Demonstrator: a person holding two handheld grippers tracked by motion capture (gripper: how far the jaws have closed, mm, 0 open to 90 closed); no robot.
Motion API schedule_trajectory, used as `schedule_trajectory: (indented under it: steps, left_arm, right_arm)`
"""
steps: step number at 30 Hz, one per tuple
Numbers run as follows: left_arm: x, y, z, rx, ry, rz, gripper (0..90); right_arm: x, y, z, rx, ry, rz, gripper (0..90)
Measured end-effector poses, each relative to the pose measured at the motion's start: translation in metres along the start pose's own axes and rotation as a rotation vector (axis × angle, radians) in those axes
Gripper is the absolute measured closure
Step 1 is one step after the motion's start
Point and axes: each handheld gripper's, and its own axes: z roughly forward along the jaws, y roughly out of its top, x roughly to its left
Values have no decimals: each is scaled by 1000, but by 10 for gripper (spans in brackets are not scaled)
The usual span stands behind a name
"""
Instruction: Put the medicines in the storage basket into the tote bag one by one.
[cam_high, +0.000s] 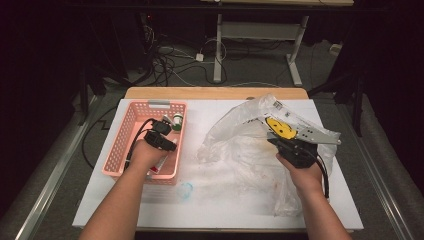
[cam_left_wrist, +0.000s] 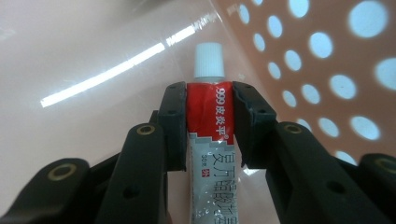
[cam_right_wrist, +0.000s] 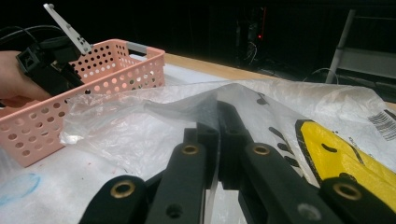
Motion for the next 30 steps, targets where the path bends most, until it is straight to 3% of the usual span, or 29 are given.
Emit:
schedule_trajectory:
  steps: [5, 10, 11, 20, 30]
  left_arm:
    - [0, -5, -17, -66, 5, -10, 662]
    - [-4, -15, -36, -172, -18, -2, 662]
    - [-4, -15, -36, -172, -18, -2, 662]
    - [-14, -33, -56, -333, -34, 6, 662]
    - [-21, -50, -70, -446, -42, 25, 662]
  right_arm:
    - [0, 0, 0, -3, -1, 3, 900]
    - [1, 1, -1, -8, 2, 2, 900]
    - [1, 1, -2, -10, 2, 1, 900]
    - [2, 2, -4, -15, 1, -1, 900]
    - [2, 2, -4, -13, 1, -2, 900]
